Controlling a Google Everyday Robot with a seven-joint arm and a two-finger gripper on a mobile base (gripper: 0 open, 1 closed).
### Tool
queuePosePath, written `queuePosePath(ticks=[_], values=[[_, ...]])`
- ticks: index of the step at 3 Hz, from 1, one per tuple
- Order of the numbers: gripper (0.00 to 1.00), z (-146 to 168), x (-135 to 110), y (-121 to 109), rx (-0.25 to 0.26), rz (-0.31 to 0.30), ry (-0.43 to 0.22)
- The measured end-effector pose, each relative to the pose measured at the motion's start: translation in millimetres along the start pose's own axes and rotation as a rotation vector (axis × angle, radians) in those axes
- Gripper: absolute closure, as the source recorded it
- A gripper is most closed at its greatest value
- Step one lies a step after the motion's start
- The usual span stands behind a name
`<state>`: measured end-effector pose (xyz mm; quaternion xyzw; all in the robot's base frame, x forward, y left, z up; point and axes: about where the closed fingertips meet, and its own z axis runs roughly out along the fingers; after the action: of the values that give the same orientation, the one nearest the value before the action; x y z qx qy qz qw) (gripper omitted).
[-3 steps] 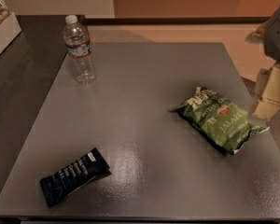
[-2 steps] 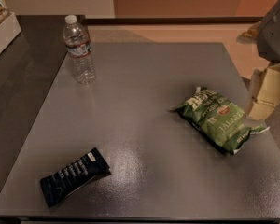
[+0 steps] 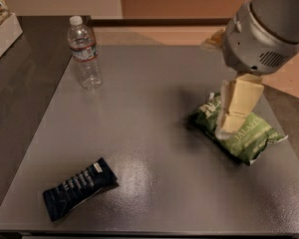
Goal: Pick rxbar blueberry
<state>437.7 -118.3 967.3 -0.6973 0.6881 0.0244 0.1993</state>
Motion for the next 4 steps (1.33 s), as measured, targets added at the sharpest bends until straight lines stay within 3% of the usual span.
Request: queuePosePath(ticks=[2,4], values=[[0.00,57,-77,14,-0.121,-0.179,-0.107],[0.00,105,-132,66,-0.256,-0.337,-0.164]])
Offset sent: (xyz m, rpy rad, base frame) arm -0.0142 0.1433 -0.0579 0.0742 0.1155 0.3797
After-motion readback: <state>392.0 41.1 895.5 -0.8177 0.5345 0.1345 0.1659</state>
